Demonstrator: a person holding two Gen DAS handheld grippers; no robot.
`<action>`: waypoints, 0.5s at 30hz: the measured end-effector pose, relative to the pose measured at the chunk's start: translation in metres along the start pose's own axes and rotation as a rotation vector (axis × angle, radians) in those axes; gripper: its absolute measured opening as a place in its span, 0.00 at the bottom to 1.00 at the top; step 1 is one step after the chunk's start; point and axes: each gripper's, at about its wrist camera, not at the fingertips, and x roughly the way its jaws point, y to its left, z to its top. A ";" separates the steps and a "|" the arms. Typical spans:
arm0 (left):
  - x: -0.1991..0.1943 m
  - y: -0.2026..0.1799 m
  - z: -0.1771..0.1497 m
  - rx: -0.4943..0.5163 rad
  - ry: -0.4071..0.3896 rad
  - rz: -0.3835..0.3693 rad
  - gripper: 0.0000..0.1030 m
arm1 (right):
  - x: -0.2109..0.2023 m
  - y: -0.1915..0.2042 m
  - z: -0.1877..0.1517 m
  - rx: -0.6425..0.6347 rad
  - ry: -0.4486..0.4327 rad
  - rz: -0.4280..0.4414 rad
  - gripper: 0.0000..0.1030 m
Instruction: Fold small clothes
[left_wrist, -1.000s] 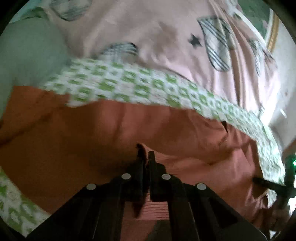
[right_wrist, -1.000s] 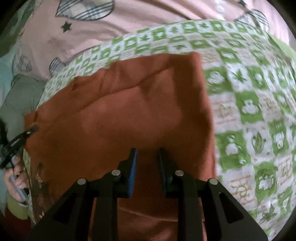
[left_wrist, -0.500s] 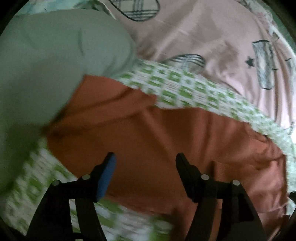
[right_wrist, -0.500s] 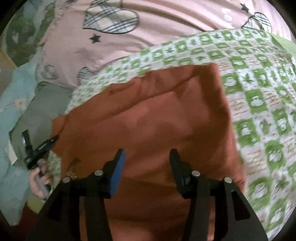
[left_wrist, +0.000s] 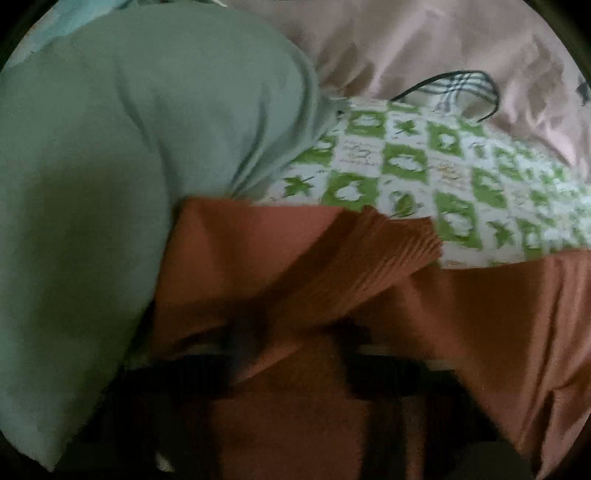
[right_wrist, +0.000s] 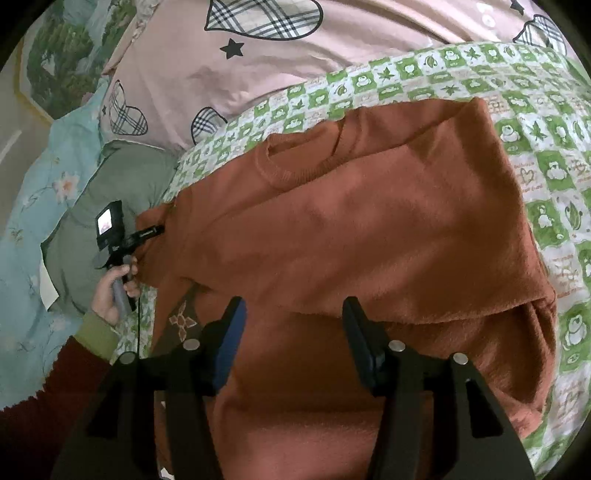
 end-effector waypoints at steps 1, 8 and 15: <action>-0.005 0.002 0.000 -0.016 -0.011 -0.019 0.07 | -0.001 0.000 -0.001 0.000 -0.003 0.000 0.54; -0.073 -0.012 -0.022 -0.117 -0.116 -0.228 0.05 | -0.006 -0.002 -0.004 0.004 -0.025 0.022 0.54; -0.153 -0.103 -0.049 -0.085 -0.187 -0.456 0.05 | -0.022 -0.014 -0.009 0.033 -0.061 0.021 0.54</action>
